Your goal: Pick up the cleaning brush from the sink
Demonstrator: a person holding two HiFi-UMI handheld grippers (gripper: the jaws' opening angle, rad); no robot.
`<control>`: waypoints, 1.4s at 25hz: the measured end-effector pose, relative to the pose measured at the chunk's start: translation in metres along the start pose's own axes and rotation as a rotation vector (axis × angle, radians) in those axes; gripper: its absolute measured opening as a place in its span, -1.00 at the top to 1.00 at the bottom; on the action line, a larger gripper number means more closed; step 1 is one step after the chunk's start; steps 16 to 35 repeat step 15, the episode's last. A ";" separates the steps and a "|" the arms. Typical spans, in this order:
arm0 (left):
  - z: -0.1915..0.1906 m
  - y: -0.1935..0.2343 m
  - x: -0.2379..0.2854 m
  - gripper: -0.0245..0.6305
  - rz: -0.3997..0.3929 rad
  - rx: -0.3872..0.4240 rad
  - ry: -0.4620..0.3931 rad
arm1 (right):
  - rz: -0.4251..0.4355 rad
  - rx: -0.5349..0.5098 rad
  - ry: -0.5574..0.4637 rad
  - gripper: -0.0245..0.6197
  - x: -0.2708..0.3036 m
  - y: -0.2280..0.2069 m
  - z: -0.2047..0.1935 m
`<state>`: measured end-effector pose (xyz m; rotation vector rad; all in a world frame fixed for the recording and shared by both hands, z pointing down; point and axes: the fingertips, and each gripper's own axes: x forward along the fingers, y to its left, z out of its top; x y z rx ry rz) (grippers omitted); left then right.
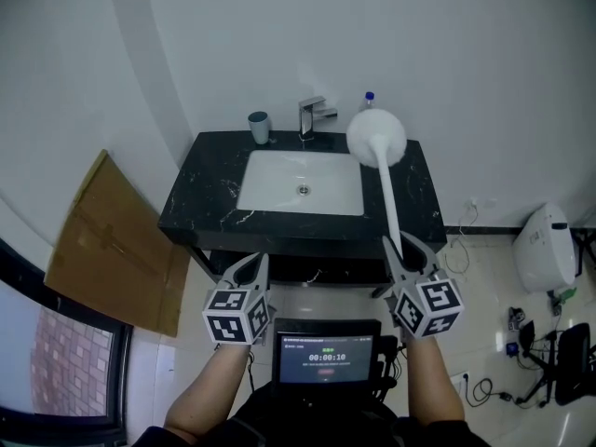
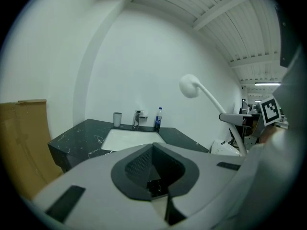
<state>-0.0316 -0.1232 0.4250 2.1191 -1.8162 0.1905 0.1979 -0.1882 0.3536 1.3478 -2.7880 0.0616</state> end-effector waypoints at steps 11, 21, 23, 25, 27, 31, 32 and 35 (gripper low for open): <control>0.009 0.002 -0.002 0.93 0.014 -0.002 -0.026 | -0.005 -0.003 -0.017 0.70 -0.002 -0.003 0.008; 0.012 -0.001 -0.002 0.93 0.016 0.003 -0.035 | -0.005 -0.012 -0.024 0.70 -0.005 -0.006 0.010; 0.012 -0.001 -0.002 0.93 0.016 0.003 -0.035 | -0.005 -0.012 -0.024 0.70 -0.005 -0.006 0.010; 0.012 -0.001 -0.002 0.93 0.016 0.003 -0.035 | -0.005 -0.012 -0.024 0.70 -0.005 -0.006 0.010; 0.012 -0.001 -0.002 0.93 0.016 0.003 -0.035 | -0.005 -0.012 -0.024 0.70 -0.005 -0.006 0.010; 0.012 -0.001 -0.002 0.93 0.016 0.003 -0.035 | -0.005 -0.012 -0.024 0.70 -0.005 -0.006 0.010; 0.012 -0.001 -0.002 0.93 0.016 0.003 -0.035 | -0.005 -0.012 -0.024 0.70 -0.005 -0.006 0.010; 0.012 -0.001 -0.002 0.93 0.016 0.003 -0.035 | -0.005 -0.012 -0.024 0.70 -0.005 -0.006 0.010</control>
